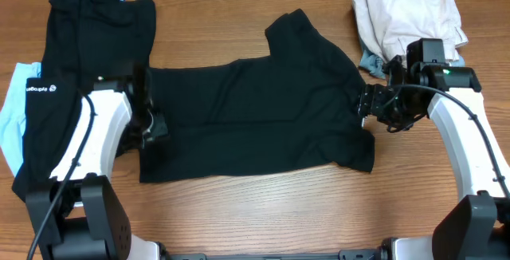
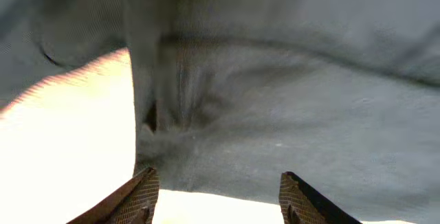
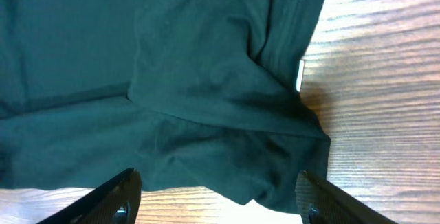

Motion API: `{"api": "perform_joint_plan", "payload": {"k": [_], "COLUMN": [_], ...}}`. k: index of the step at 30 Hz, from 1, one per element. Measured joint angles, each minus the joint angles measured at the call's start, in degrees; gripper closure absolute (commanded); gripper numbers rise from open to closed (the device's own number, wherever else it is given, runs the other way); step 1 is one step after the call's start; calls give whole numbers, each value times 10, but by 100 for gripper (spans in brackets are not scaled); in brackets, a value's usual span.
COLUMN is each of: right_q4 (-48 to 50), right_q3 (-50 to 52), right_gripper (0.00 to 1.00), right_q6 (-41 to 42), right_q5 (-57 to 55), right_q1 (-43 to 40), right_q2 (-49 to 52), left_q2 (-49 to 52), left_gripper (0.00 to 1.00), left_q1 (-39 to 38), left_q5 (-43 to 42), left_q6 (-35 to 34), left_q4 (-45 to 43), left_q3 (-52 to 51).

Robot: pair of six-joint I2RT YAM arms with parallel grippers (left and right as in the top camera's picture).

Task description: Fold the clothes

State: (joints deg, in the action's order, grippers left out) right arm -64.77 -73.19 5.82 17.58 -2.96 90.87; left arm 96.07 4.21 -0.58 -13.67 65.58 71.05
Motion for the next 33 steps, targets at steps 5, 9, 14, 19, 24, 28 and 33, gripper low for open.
{"api": "perform_joint_plan", "payload": {"k": [5,9,14,19,24,28,33], "right_q4": [-28,-54,-34,-28,-49,-56,-66], "right_q3": [-58,-154,-243,-252,-252,-252,-252], "right_gripper": [15,6,6,6,6,6,6], "right_q6": [-8,-13,-14,-14,-14,-14,-14], "right_q5": [-12,-34,-57,-66,-71,-73,-73], "right_q1": [31,56,68,68,69,68,68], "right_q2": [0,0,-2,-3,-3,-3,-3], "left_q2": [1,1,-2,18,106,182,245], "left_gripper": [35,20,12,12,12,13,11], "left_q1": [0,0,0,0,3,16,37], "left_q5": [-5,-7,-9,-7,7,7,-3], "left_q6": [22,33,44,88,124,150,181], "left_q4": [73,116,65,-1,-49,-77,-113], "left_q3": [125,246,326,330,332,332,332]}}
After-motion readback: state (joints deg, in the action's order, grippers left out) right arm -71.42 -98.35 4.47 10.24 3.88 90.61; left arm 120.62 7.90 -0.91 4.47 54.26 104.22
